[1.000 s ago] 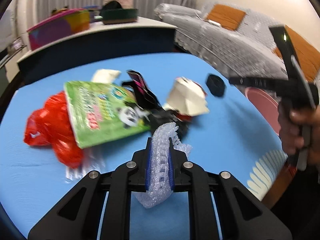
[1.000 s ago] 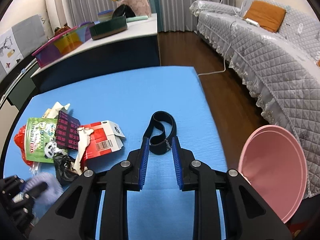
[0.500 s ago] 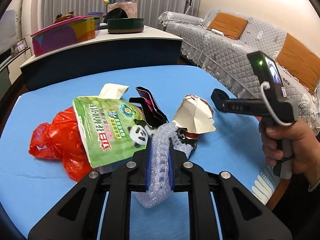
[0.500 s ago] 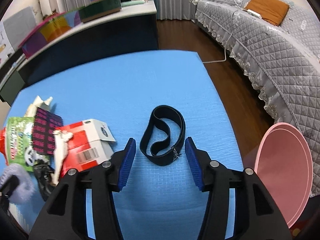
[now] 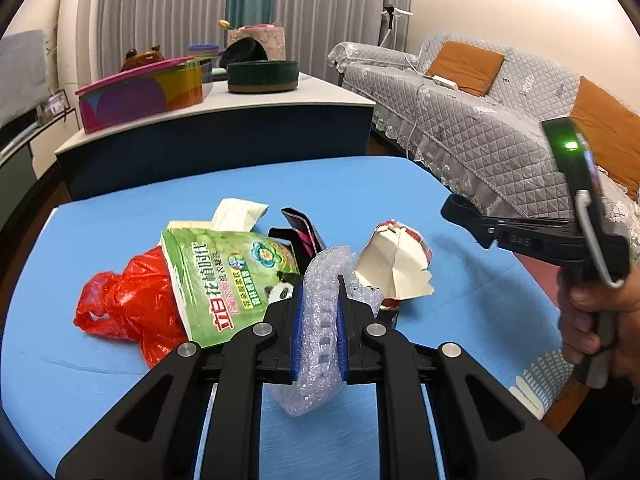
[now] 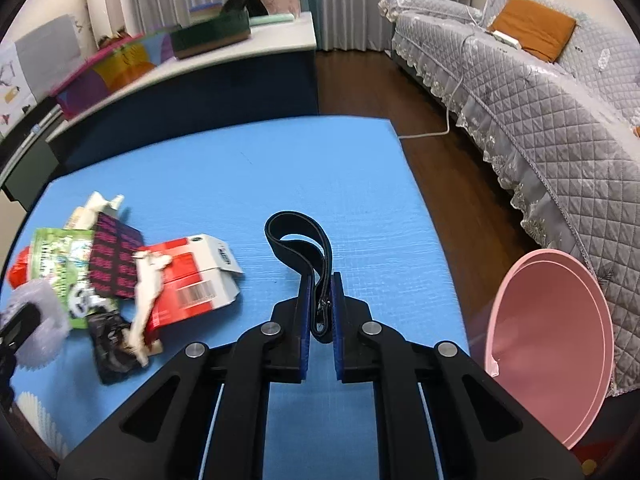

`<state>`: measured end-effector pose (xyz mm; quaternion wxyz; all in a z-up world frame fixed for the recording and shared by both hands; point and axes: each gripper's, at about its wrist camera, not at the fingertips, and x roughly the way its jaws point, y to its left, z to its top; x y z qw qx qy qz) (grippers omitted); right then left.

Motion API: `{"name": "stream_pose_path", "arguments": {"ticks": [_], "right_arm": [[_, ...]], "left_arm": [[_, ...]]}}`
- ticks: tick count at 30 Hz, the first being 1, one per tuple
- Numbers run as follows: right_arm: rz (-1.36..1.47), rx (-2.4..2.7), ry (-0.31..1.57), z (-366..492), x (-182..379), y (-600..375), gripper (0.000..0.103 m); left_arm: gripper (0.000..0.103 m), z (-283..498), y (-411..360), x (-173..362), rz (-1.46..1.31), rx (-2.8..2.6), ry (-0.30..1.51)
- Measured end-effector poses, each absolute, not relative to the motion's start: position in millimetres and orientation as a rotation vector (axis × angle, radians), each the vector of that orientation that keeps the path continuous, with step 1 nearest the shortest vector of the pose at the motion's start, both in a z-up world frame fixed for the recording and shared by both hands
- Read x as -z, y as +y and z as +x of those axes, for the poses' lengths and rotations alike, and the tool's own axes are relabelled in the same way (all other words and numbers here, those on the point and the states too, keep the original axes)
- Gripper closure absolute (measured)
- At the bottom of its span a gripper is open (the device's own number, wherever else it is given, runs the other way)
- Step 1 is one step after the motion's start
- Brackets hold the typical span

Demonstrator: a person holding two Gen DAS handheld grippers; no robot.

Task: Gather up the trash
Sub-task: 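Carry the bubble wrap and black strap over the pink bin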

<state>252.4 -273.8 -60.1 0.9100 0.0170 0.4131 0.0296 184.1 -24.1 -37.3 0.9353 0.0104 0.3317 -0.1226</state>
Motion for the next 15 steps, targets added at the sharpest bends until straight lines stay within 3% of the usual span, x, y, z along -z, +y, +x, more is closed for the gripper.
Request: {"name": "stream_pose_path", "arguments": {"ticks": [15], "right_arm": [[-0.007,-0.104,0.696,171,10,-285,0.093]], "left_arm": [[0.09,164,-53,10,0.013,0.244,0.58]]}}
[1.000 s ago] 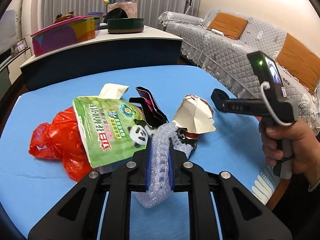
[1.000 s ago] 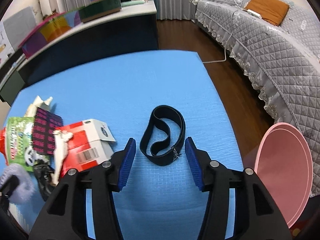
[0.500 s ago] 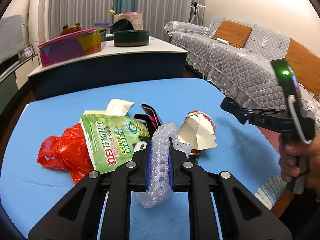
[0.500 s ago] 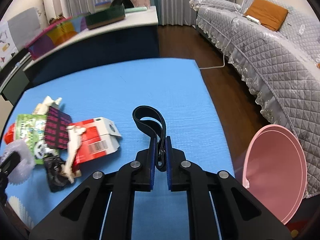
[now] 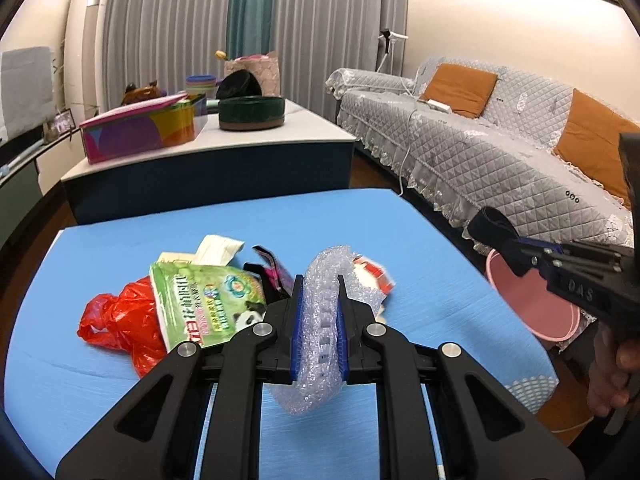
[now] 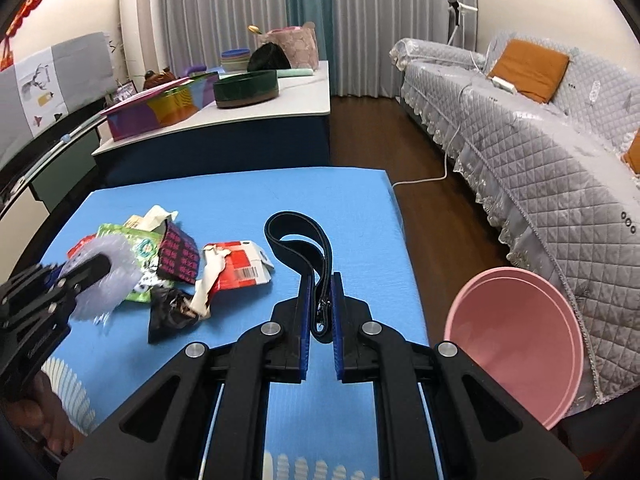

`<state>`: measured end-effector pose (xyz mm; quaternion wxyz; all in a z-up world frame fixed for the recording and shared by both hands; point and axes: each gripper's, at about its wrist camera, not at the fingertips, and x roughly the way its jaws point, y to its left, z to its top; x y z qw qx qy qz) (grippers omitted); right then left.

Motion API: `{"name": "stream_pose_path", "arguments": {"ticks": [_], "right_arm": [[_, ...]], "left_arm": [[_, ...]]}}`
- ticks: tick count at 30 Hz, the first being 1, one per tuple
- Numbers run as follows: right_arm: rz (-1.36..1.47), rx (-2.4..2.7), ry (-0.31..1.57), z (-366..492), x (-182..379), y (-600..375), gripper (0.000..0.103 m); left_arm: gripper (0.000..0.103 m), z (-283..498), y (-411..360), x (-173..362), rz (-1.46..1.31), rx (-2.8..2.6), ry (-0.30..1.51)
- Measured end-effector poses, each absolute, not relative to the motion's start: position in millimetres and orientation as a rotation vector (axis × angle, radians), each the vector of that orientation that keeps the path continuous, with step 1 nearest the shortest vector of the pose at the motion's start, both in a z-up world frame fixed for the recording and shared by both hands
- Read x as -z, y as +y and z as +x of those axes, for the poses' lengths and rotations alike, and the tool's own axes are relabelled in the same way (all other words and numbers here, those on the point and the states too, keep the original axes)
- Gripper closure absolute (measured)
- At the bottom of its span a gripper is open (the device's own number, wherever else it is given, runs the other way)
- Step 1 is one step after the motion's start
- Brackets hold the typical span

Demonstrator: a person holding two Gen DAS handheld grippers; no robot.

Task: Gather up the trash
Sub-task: 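Carry the bubble wrap and black strap over the pink bin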

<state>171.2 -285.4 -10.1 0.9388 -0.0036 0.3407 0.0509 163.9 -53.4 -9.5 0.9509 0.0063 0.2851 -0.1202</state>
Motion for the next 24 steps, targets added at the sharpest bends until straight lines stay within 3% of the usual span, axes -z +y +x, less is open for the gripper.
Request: {"name": "stream_pose_path", "arguments": {"ticks": [24], "right_arm": [[0.036,0.013,0.627,127,-11,-347,0.093]], "left_arm": [[0.09,147,-108,-1,-0.013,0.296,0.566]]}}
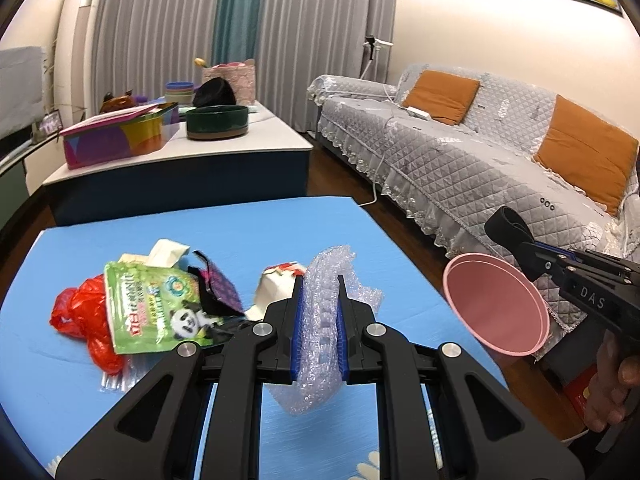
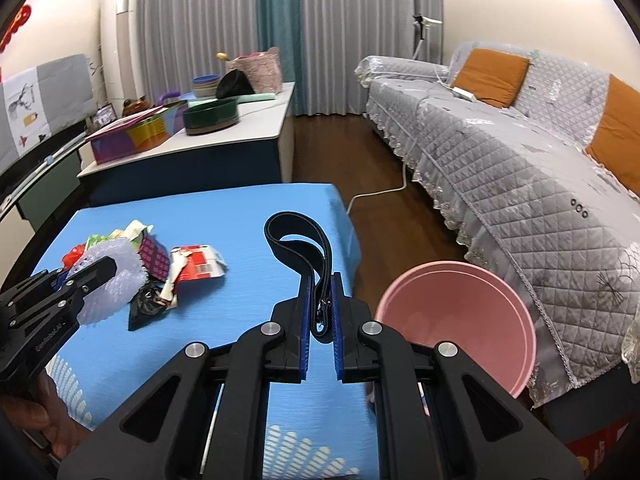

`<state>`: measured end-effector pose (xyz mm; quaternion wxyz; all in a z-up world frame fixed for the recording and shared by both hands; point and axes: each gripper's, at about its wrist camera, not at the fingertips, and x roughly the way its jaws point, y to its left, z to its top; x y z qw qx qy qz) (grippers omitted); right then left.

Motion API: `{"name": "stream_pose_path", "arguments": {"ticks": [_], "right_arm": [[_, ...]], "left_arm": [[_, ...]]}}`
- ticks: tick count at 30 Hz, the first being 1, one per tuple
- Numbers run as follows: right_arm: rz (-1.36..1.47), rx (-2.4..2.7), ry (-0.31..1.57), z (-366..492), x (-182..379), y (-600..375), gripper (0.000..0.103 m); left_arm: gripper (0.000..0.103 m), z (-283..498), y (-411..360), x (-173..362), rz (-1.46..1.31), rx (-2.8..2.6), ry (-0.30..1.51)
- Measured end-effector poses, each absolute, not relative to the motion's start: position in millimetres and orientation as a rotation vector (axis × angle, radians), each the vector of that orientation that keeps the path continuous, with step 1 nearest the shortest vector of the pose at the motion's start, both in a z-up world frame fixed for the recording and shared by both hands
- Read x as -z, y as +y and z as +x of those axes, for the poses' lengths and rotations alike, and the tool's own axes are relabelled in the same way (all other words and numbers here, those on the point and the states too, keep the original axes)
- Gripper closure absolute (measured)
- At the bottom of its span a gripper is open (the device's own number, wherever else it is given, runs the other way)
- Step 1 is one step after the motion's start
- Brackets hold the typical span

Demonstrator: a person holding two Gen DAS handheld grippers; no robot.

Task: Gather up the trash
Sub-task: 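Carry the bubble wrap and black strap over the pink bin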

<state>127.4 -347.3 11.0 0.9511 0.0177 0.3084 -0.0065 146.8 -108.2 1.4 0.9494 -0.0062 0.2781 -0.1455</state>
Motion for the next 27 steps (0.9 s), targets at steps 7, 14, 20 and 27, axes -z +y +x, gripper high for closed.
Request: {"name": "stream_pose_path", "arguments": {"ticks": [7,14,20,27], "right_arm": [[0.114,0.074,0.594,121,-21,-388,0.093],[0.176,0.15,0.549,114,-35,-431,0.093],[0.248,0.241,0.521,110,-42,-476,0.093],[0.31,0.293,0.539,115,-39,-518,0.093]], "left_arm": [[0.09,158,-137,-9,0.004,0.352,0.593],[0.09,169,-185,-21,0.011,0.416,0.594],[0.09,175,-237,-30,0.039,0.503,0.593],[0.09,189,-287,-29,0.063,0.582,0.62]]}}
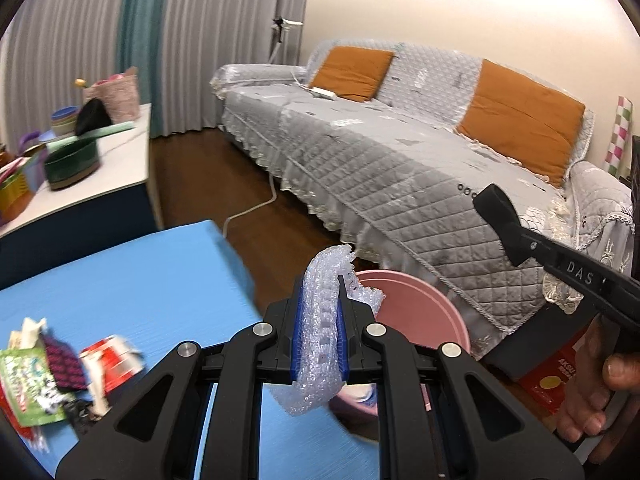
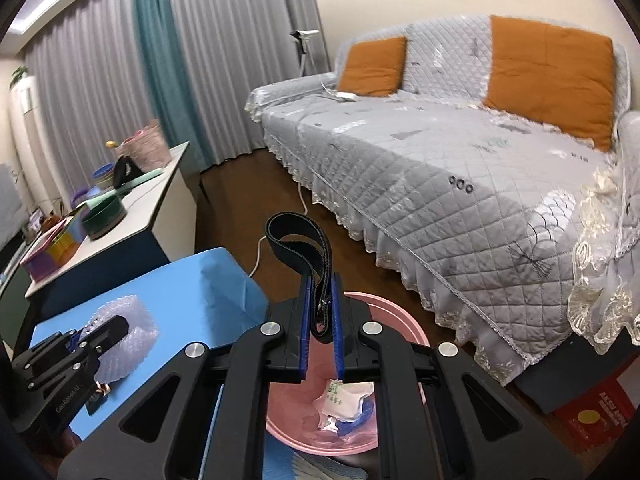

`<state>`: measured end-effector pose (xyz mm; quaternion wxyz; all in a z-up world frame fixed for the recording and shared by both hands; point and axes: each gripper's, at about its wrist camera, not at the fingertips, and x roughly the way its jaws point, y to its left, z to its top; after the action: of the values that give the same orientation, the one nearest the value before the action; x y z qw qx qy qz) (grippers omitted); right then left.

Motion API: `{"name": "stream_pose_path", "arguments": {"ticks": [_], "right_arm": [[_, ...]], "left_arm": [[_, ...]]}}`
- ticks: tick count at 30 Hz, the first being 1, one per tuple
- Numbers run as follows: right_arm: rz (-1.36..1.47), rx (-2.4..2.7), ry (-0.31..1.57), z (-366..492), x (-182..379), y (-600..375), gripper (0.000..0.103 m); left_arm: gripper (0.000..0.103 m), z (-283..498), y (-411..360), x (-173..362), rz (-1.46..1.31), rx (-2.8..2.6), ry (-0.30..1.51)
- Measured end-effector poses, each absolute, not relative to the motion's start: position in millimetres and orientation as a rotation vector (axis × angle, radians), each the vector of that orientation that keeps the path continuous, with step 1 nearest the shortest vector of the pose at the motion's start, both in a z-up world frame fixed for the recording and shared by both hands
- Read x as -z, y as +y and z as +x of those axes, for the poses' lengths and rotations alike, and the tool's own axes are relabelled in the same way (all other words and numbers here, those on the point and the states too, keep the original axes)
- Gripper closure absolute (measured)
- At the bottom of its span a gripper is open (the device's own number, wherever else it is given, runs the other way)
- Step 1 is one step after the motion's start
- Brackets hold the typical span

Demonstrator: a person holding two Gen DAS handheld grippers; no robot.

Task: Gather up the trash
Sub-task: 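Carry the bubble wrap and black strap over the pink bin, then open both tools over the pink bin to drop the items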

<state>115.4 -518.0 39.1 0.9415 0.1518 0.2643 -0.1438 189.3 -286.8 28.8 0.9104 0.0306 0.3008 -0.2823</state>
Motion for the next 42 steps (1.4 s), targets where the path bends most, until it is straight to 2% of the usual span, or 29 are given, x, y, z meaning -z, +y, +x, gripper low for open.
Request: {"name": "stream_pose_path", "arguments": {"ticks": [19,20,22,24,25,27,28,42], "right_arm": [[0.376,0.294,0.591,131,-26,-541,0.092],[0.378,0.292,0.594,132,-25,-541,0.091],[0.383,0.29,0.597,133,-24,-542,0.089],[0.39,0.293,0.603,134,-23,-543,0.085],[0.391,0.297,0.611,135,-22,-543,0.08],[0.395,0.308,0.624,137,-20,-545,0.053],[0.398,0.318,0.624,137,-19,-545,0.049],[0.407,0.269,0.638,142,-17,-538,0.049]], "left_arm": [[0.087,233,-367,-7,0.103,0.662,0.712],[0.083,235,-369,-5,0.103,0.665,0.72],[0.074,238,-370,-3,0.102,0.674,0.732],[0.059,239,-370,-2,0.107,0.67,0.737],[0.058,240,-372,-2,0.105,0.67,0.737],[0.058,241,-369,-2,0.098,0.665,0.739],[0.058,241,-368,-2,0.094,0.663,0.74],[0.058,235,-322,-22,0.05,0.628,0.701]]}}
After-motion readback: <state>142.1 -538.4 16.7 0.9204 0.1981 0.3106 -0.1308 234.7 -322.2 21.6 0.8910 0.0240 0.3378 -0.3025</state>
